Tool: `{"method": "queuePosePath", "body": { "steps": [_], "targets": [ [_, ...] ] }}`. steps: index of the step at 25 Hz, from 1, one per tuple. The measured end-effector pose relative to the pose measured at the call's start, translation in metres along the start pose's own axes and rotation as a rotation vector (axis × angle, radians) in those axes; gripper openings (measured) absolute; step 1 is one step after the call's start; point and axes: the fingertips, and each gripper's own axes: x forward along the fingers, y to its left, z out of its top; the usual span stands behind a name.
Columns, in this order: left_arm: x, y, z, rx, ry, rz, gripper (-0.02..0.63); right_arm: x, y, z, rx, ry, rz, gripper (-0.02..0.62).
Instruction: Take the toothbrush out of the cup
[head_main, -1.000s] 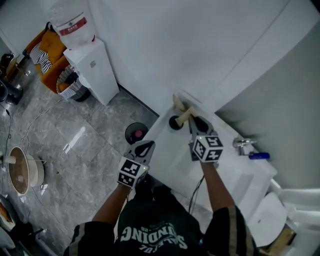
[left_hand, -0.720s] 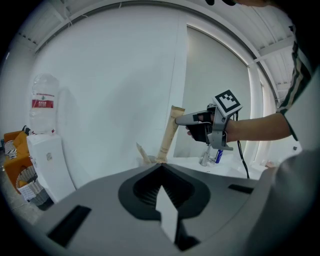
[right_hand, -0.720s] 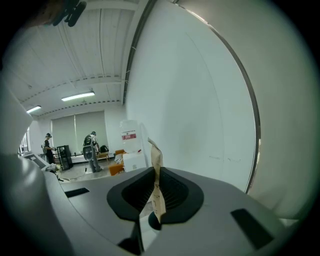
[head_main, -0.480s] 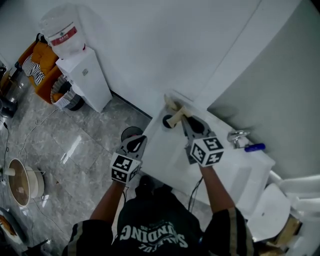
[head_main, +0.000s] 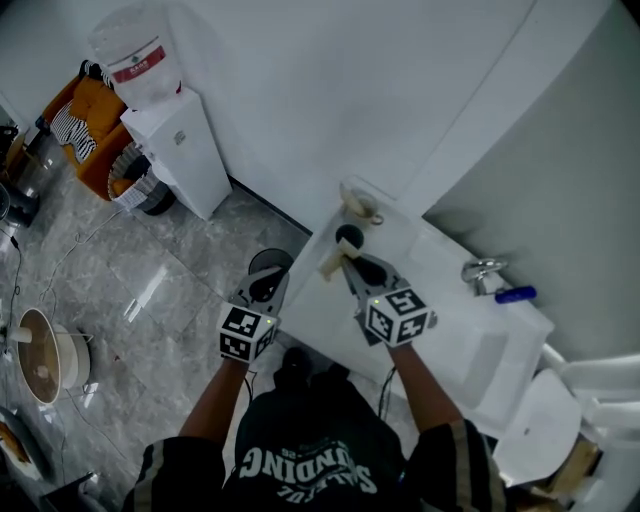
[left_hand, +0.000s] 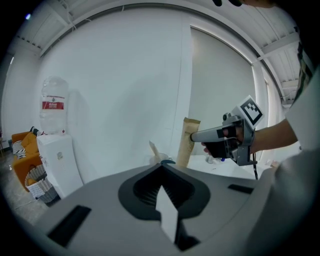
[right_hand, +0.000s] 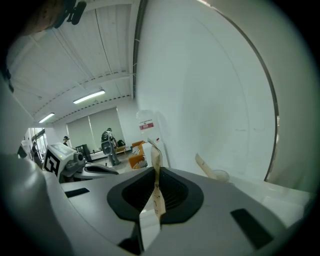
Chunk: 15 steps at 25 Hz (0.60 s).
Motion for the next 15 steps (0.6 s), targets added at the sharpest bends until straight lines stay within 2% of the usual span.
{"method": "queuePosePath", "body": {
  "steps": [6, 15],
  "targets": [
    [-0.007, 0.006, -0.009, -0.012, 0.012, 0.020, -0.002, 0.015, 0.024, -0.035, 0.039, 0.068, 0.064, 0.026],
    [-0.018, 0.020, -0.022, -0.027, 0.039, 0.067, -0.002, 0.038, 0.037, -0.087, 0.232, 0.166, 0.144, 0.026]
  ]
}}
